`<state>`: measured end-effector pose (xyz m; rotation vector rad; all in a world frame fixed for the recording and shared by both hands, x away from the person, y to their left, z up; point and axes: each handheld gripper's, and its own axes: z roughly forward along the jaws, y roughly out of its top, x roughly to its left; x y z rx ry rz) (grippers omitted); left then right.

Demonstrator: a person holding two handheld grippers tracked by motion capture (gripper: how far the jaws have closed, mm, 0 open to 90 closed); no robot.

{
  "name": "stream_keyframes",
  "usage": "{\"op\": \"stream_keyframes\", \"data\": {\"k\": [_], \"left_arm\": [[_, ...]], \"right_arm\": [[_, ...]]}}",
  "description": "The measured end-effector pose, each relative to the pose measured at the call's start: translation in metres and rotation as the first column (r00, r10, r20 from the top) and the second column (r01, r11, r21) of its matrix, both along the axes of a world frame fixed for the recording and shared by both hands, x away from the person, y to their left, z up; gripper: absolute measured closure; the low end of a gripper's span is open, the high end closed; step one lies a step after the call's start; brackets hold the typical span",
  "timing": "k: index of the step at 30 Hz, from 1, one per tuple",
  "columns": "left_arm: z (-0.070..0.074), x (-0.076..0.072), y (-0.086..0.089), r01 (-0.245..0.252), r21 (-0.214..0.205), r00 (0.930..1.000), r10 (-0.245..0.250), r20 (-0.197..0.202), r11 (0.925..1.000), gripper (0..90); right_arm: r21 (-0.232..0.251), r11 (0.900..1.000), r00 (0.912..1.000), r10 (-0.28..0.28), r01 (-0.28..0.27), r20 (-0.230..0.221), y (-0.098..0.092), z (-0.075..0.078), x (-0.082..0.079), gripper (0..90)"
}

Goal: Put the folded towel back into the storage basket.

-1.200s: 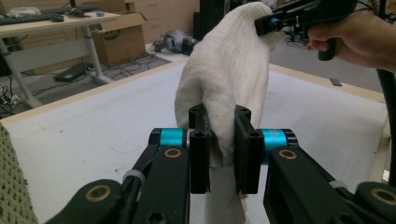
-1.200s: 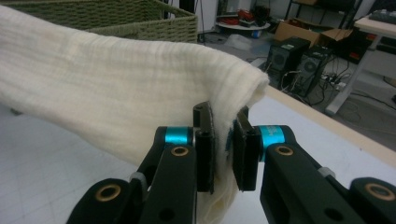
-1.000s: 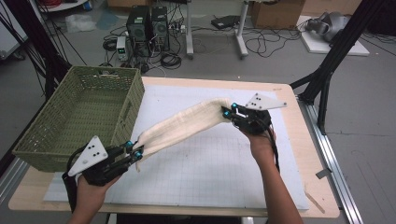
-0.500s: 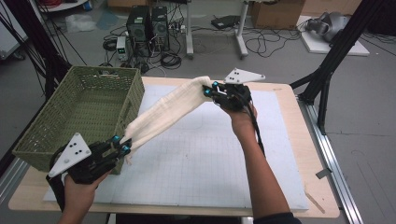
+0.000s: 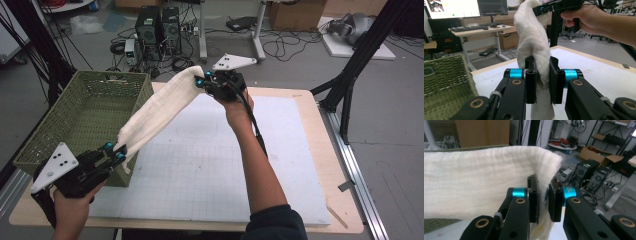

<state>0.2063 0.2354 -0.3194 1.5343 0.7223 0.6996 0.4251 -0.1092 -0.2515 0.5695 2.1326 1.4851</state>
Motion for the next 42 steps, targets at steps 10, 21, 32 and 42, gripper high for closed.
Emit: {"op": "stream_keyframes", "data": {"k": [10,21,32,42], "left_arm": [[0.003,-0.005,0.016,-0.059,-0.011,0.9982,0.059,0.01,0.9982,78.6],[0.005,-0.011,0.033,-0.115,-0.033,0.9931,0.116,0.019,0.9928,78.6],[0.005,-0.014,0.047,-0.168,-0.052,0.9853,0.17,0.022,0.9843,78.6],[0.002,-0.013,0.056,-0.221,-0.04,0.9749,0.222,0.014,0.9743,78.6]], "right_arm": [[-0.016,0.9992,0.9993,0.036,-0.036,0.006,0.046,0.014,0.018,81.9],[-0.019,0.9976,0.9977,0.066,-0.066,0.011,0.101,0.029,0.034,81.9],[-0.032,0.9946,0.9947,0.099,-0.099,0.026,0.149,0.04,0.043,81.9],[-0.047,0.9932,0.9941,0.107,-0.106,0.015,0.18,0.037,0.052,81.9]]}}
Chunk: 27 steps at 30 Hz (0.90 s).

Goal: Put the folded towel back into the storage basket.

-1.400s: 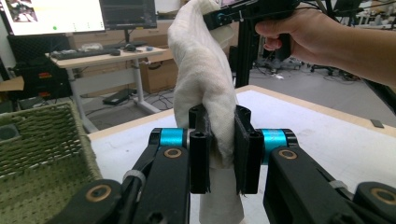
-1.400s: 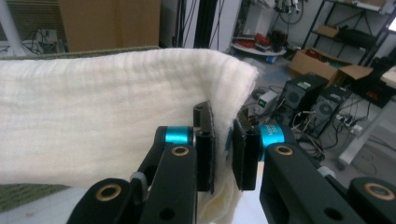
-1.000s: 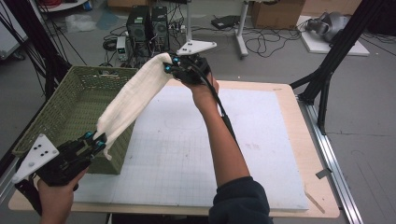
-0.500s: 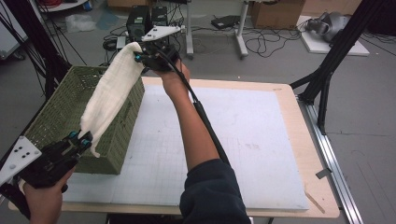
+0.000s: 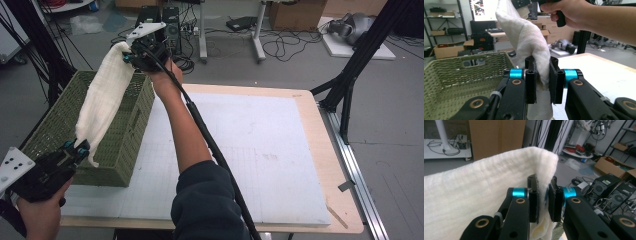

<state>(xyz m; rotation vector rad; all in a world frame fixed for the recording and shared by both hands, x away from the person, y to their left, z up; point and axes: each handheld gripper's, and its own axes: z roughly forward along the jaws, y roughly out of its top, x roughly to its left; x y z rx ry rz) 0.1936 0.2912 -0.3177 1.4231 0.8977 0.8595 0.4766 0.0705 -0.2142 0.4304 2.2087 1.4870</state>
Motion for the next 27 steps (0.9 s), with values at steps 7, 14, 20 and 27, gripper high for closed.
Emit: {"op": "stream_keyframes", "data": {"k": [7,14,20,27], "left_arm": [[-0.004,0.002,0.007,-0.032,-0.005,0.9993,0.032,-0.019,0.9995,78.5],[-0.006,0.004,0.012,-0.056,-0.007,0.998,0.055,-0.031,0.9984,78.4],[-0.009,0.006,0.018,-0.081,-0.019,0.9957,0.08,-0.046,0.9966,78.1],[-0.015,0.01,0.02,-0.097,-0.023,0.993,0.095,-0.069,0.995,77.1]], "right_arm": [[-0.013,0.9999,0.9999,-0.003,0.002,-0.013,0.017,-0.01,0.005,81.9],[-0.019,0.9998,0.9996,-0.005,0.005,-0.029,0.031,-0.018,0.011,81.9],[-0.038,0.9993,0.9997,0.002,-0.003,-0.026,0.048,-0.019,0.015,81.9],[-0.055,0.9984,0.9995,-0.017,0.015,-0.028,0.062,-0.028,0.021,82.0]]}}
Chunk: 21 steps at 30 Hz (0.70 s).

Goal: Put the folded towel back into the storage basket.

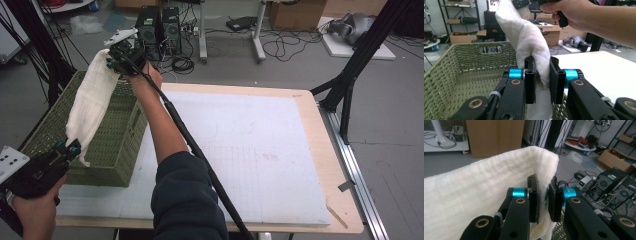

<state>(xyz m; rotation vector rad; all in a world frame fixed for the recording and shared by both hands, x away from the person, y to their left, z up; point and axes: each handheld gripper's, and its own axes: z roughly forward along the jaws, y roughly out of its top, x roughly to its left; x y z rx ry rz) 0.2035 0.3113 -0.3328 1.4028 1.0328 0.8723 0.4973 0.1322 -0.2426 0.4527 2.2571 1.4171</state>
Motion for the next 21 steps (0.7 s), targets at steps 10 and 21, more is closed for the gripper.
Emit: {"op": "stream_keyframes", "data": {"k": [10,21], "left_arm": [[0.0,0.003,0.006,-0.083,0.007,0.9959,0.083,-0.035,0.9965,39.3],[0.001,0.002,0.008,-0.054,0.005,0.9985,0.054,-0.002,0.9985,33.1]], "right_arm": [[-0.03,0.998,0.9982,-0.057,0.056,-0.018,0.024,-0.026,0.004,47.4],[0.018,0.9982,0.9982,-0.058,0.058,-0.017,-0.035,-0.03,-0.018,44.2]]}}
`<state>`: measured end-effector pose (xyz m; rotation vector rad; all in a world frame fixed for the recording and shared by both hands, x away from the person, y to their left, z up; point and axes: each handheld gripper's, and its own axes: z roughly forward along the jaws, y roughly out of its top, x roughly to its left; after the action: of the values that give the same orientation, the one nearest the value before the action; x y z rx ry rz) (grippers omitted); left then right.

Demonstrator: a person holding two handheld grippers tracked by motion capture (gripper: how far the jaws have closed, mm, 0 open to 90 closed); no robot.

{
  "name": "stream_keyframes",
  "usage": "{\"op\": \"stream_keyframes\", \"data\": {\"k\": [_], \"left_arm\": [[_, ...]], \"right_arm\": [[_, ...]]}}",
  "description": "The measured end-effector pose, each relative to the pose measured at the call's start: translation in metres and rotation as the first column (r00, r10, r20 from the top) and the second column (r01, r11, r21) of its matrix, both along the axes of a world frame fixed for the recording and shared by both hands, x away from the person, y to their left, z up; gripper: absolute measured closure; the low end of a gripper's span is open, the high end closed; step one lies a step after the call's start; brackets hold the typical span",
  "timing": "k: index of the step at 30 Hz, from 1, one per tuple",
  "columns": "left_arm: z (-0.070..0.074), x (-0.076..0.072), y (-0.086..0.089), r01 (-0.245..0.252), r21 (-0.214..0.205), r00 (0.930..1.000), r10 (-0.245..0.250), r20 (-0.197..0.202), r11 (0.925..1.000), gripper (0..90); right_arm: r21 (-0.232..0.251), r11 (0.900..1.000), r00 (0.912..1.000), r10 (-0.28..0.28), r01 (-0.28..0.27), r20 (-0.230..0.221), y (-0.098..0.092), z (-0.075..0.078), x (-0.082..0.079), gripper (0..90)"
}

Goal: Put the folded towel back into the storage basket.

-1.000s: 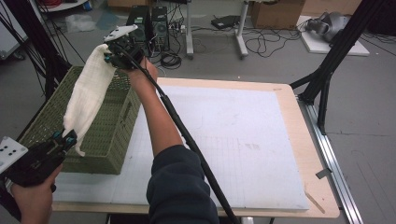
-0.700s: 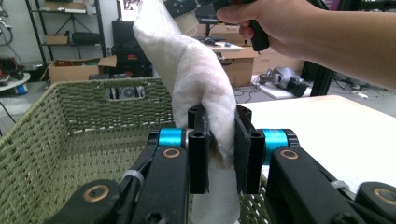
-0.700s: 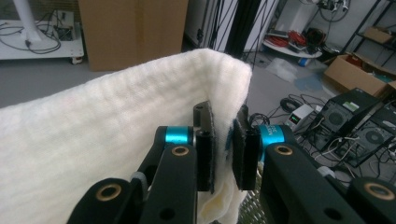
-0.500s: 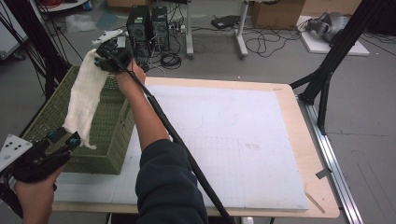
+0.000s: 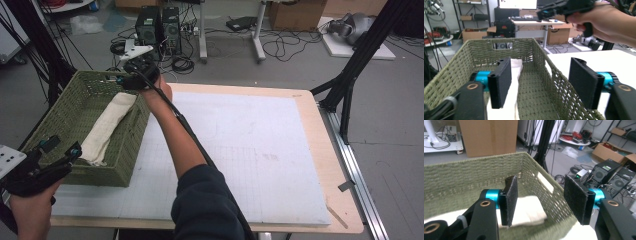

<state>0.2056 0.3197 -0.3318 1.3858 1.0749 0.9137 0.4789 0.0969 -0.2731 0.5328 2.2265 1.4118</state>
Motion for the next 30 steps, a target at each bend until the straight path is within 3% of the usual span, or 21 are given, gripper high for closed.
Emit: {"op": "stream_keyframes", "data": {"k": [6,9,15,19,30], "left_arm": [[0.002,0.004,-0.006,0.033,-0.036,0.9992,-0.032,0.022,0.9988,24.7],[0.002,0.007,-0.011,0.038,-0.068,0.9992,-0.039,-0.009,0.9969,18.4],[0.001,0.015,-0.022,0.111,-0.066,0.9933,-0.113,-0.026,0.9917,16.5],[-0.001,0.018,-0.031,0.141,-0.042,0.9893,-0.142,-0.031,0.9891,16.6],[-0.004,0.025,-0.051,0.243,-0.035,0.9698,-0.243,-0.012,0.9694,17.0]], "right_arm": [[0.045,0.9989,0.9999,-0.01,0.01,-0.003,-0.044,-0.003,-0.017,40.0],[0.069,0.9976,0.9999,0.001,0.0,-0.015,-0.064,-0.005,-0.025,37.5],[0.082,0.9967,0.9996,0.001,0.001,-0.027,-0.094,-0.007,-0.04,30.0],[0.092,0.9957,0.9993,0.001,0.002,-0.037,-0.11,-0.009,-0.047,25.6],[0.098,0.9946,0.9984,-0.029,0.034,-0.047,-0.152,-0.013,-0.065,21.2]]}}
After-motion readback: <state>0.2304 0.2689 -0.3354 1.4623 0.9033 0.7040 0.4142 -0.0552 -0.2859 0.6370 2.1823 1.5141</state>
